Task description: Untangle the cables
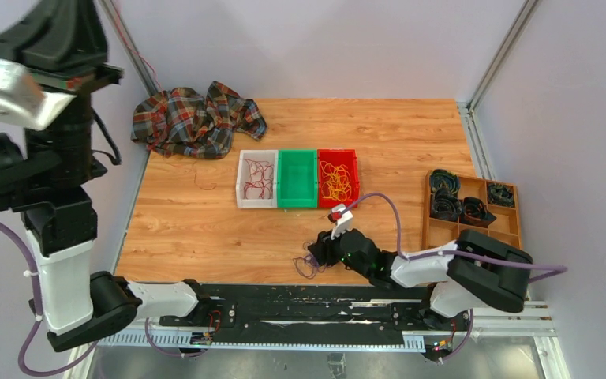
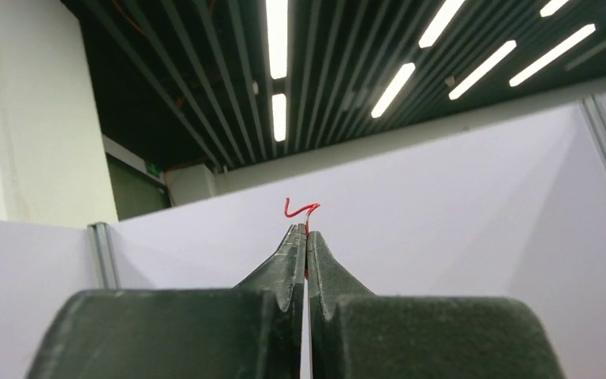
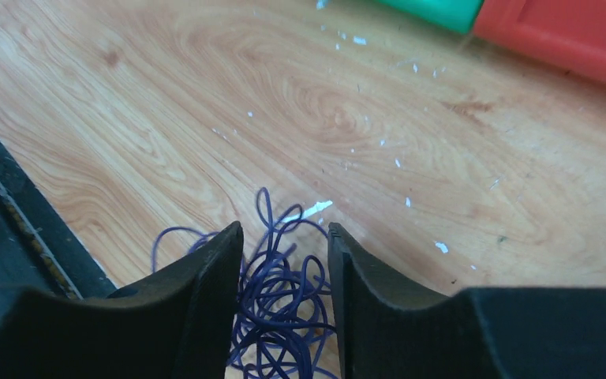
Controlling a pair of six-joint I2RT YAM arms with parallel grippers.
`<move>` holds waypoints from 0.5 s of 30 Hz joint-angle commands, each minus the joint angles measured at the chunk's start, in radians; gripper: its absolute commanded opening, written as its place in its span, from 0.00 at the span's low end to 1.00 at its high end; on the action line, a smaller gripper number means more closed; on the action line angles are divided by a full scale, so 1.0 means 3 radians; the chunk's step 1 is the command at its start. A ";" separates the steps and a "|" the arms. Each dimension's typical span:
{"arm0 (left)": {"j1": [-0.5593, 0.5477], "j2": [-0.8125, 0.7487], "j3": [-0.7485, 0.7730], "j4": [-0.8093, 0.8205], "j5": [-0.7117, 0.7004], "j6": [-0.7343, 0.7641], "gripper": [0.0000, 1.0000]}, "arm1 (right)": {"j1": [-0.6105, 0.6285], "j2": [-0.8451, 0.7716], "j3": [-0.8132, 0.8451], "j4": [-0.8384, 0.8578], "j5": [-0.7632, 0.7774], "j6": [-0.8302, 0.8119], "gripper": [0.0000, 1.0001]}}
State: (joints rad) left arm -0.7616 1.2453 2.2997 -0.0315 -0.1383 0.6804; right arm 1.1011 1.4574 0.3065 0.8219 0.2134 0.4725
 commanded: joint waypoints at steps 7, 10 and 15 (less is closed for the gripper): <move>-0.0023 -0.0366 -0.1132 -0.0244 -0.0137 0.0157 0.00 | 0.0078 -0.1198 0.0197 -0.1240 0.0467 0.0019 0.72; -0.0023 -0.0415 -0.1397 -0.0233 -0.0168 0.0199 0.00 | 0.0078 -0.1482 0.0209 -0.1477 0.0550 0.0028 0.77; -0.0023 -0.0411 -0.1705 -0.0261 -0.0191 0.0277 0.01 | 0.0083 -0.1838 0.0246 -0.1801 0.0745 0.0045 0.79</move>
State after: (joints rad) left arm -0.7620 1.1370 1.8183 -0.1173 -0.1719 0.7372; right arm 1.1011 0.9695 0.3458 0.4026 0.3553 0.4767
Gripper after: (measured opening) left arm 0.011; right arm 0.787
